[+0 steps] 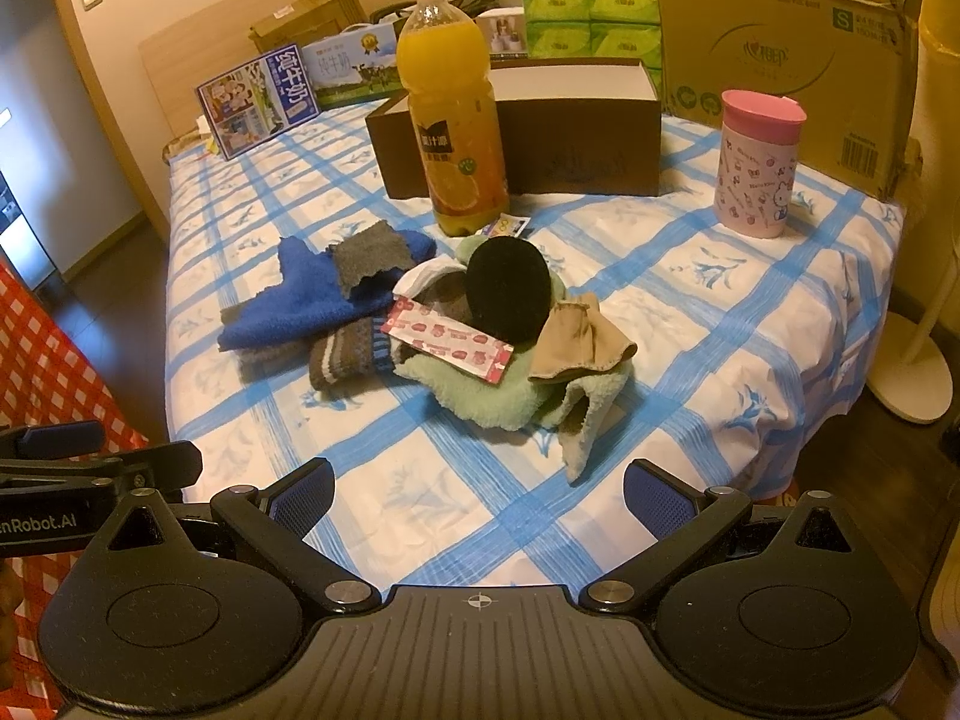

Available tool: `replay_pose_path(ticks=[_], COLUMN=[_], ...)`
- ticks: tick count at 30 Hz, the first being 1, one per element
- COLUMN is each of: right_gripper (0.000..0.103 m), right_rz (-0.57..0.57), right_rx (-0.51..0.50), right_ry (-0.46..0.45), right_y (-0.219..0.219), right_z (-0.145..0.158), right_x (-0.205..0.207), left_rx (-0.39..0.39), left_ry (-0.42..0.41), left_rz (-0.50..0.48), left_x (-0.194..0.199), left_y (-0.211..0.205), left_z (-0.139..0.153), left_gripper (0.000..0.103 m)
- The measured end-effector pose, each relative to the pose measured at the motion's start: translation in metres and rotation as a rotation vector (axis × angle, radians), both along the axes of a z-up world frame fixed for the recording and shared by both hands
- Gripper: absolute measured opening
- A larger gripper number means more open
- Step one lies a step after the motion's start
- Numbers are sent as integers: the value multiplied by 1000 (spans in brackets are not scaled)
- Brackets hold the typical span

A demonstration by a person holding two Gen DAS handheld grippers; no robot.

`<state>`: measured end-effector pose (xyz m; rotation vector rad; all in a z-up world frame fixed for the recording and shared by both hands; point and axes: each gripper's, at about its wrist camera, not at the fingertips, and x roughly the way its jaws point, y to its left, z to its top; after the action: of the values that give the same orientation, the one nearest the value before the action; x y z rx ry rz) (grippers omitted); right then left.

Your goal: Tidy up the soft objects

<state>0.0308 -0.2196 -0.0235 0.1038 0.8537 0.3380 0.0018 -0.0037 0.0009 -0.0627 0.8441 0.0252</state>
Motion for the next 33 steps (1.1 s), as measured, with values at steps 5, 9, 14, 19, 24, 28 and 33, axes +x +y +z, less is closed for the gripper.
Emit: replay_pose_path(ticks=[5, 9, 14, 19, 24, 28, 33], right_gripper=[102, 102, 102, 102, 102, 102, 102], right_rz=[0, 0, 0, 0, 1, 0, 0], right_rx=[0, 0, 1, 1, 1, 1, 1], right_ry=[-1, -1, 0, -1, -2, -2, -2], right_y=[0, 0, 0, 0, 0, 1, 0], right_z=[0, 0, 0, 0, 0, 0, -1], right_x=[0, 0, 1, 1, 1, 1, 1], left_rx=[0, 0, 0, 0, -1, -1, -1], left_ry=[0, 1, 2, 1, 2, 2, 2], left_rz=[0, 0, 0, 0, -1, -1, -2], left_x=[0, 0, 0, 0, 1, 1, 1], left_y=[0, 0, 0, 0, 1, 1, 2], left_z=[0, 0, -1, -1, 1, 1, 1], left_gripper=[94, 94, 94, 94, 94, 94, 94])
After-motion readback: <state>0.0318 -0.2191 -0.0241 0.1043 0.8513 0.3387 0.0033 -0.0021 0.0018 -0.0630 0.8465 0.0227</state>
